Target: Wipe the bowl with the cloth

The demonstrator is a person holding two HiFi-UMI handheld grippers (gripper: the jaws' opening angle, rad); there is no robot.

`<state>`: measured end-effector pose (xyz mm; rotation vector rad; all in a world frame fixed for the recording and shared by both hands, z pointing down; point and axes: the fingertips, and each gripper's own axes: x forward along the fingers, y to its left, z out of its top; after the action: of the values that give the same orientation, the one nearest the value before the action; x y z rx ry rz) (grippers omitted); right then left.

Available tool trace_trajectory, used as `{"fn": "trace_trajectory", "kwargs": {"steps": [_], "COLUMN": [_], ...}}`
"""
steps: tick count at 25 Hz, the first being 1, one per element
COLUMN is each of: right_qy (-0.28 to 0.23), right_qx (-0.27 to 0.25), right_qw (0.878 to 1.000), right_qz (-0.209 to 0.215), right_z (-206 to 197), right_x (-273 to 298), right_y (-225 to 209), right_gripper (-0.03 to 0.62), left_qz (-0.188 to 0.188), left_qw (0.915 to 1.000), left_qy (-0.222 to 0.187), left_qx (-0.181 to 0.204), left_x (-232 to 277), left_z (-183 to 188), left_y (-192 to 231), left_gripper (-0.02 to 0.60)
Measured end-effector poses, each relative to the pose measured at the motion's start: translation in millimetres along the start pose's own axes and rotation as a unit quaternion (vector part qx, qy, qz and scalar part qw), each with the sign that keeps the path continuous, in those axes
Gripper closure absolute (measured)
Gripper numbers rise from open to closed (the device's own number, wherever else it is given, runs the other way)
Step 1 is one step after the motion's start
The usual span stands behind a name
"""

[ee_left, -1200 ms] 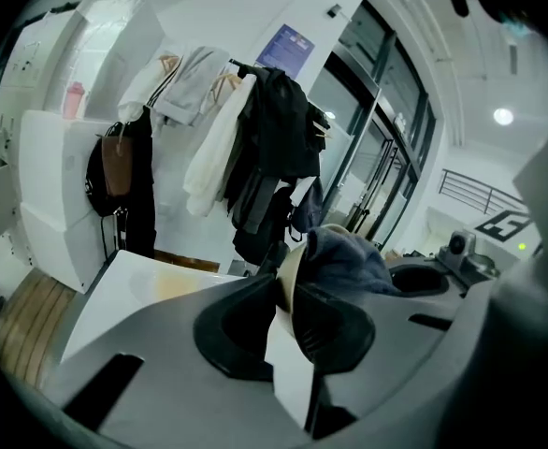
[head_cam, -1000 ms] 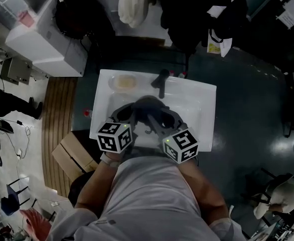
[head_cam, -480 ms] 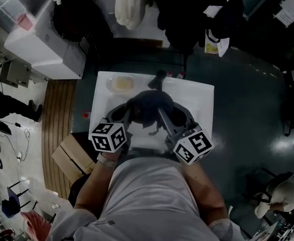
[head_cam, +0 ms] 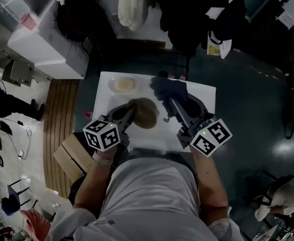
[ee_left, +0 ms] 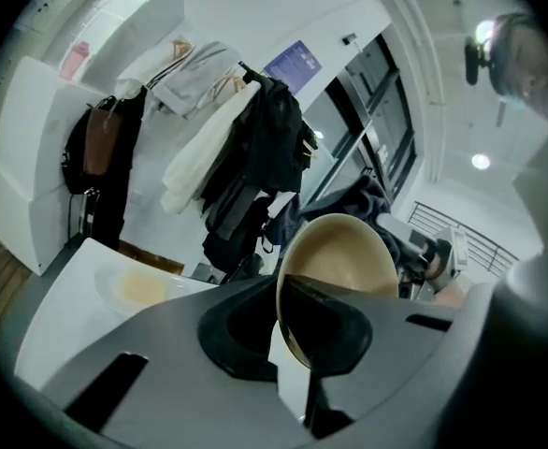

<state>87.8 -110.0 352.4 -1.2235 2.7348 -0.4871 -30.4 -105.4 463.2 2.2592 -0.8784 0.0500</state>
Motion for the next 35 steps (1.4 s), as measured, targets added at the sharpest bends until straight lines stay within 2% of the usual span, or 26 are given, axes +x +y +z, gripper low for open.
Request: {"fn": "trace_trajectory", "kwargs": {"steps": [4,10,13,17,22,27,32,35], "right_qy": [0.024,0.060,0.083,0.092,0.097,0.098,0.117,0.134], "right_qx": [0.013,0.015,0.013,0.029,0.044,0.064,0.057,0.053], "right_qw": [0.997,0.990,0.985,0.982,0.979,0.977,0.973,0.969], "right_qz": [0.066,0.128,0.153,0.165,0.173,0.180,0.189,0.198], "right_z": [1,-3,-10,-18,-25,-33,-45,-56], "right_x": [12,25,27,26,22,15,8,6], "right_y": [22,47,57,60,64,67,72,78], "right_gripper": [0.511,0.511,0.511,0.511,0.511,0.511,0.511,0.511], "left_qz": [-0.042,-0.081,-0.089,-0.086,-0.086,-0.083,-0.082,-0.084], "left_qw": [0.9979,0.9907,0.9871,0.9851,0.9880,0.9932,0.9959,0.9957], "left_qy": [0.017,0.029,0.034,0.035,0.030,0.010,-0.022,-0.034], "left_qx": [0.046,0.106,0.129,0.144,0.125,0.081,0.030,0.017], "left_x": [2,3,2,0,-2,-5,-8,-8], "left_z": [3,12,18,20,22,31,46,54], "left_y": [-17,-30,-33,-32,-25,-12,-1,1], "left_gripper": [0.563,0.563,0.563,0.561,0.561,0.561,0.561,0.561]}}
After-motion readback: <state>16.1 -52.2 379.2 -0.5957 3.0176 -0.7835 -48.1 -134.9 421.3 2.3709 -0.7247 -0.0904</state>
